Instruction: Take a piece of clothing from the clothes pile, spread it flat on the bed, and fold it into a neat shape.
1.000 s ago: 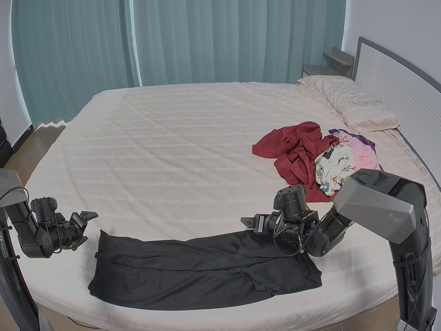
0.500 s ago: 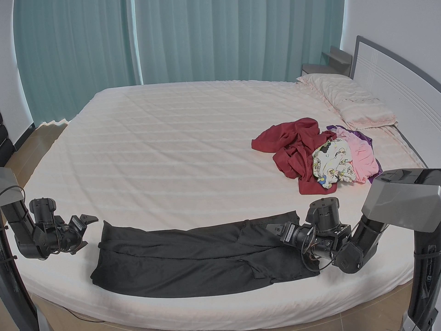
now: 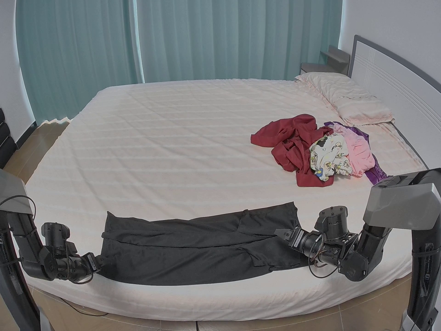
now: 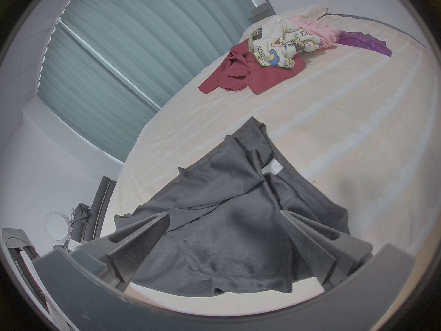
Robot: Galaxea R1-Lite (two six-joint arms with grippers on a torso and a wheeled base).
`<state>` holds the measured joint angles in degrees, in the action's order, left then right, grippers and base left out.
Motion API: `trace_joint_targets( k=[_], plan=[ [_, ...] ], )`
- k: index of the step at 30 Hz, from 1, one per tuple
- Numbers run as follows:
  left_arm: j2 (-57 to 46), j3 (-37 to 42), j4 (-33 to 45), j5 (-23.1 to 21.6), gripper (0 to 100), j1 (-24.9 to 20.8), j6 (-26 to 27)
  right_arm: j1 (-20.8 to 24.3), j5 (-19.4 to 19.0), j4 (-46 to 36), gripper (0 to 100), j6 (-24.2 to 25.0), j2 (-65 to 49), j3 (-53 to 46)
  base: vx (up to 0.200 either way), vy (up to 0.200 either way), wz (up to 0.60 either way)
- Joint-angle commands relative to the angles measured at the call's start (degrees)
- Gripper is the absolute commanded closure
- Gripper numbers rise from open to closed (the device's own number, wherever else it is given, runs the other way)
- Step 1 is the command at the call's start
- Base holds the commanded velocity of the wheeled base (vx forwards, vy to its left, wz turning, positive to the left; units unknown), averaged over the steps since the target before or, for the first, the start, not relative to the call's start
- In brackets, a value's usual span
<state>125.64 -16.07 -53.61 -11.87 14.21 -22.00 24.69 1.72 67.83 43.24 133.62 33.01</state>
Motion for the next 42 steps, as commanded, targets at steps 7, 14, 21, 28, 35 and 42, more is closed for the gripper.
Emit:
trace_joint_targets(
  k=[7, 14, 21, 28, 35, 42],
  plan=[
    [2.07, 0.86, -0.97, 1.94, 0, -3.23, -2.17, -0.16, -0.05, 0.46, 0, 0.0, 1.38, -0.67, 0.0, 0.0, 0.0],
    [2.24, 1.04, -0.88, 4.58, 100, -3.23, -2.17, -0.16, 0.04, 0.46, 0, 0.0, 1.47, -0.76, 0.0, 0.0, 0.0],
    [1.81, 1.74, -0.17, 8.62, 100, -3.32, -1.9, -0.87, 0.04, 0.46, 0, -0.79, 1.12, -0.76, 0.0, 0.0, 0.0],
    [1.45, 2.62, 2.99, 9.76, 100, -4.11, 0.21, -0.87, 0.04, 0.46, 0, -1.14, 1.47, -0.76, 0.0, 0.0, 0.0],
    [1.98, 2.44, 3.17, 10.82, 100, -4.02, 0.56, -0.87, 0.04, 0.55, 0, -1.14, 1.64, -0.76, 0.0, 0.0, 0.0],
    [-5.31, 4.64, 2.99, 10.2, 0, -3.4, 2.84, -0.96, 0.04, 0.46, 0, -1.49, 1.55, -0.76, 0.0, 0.0, 0.0]
  ],
)
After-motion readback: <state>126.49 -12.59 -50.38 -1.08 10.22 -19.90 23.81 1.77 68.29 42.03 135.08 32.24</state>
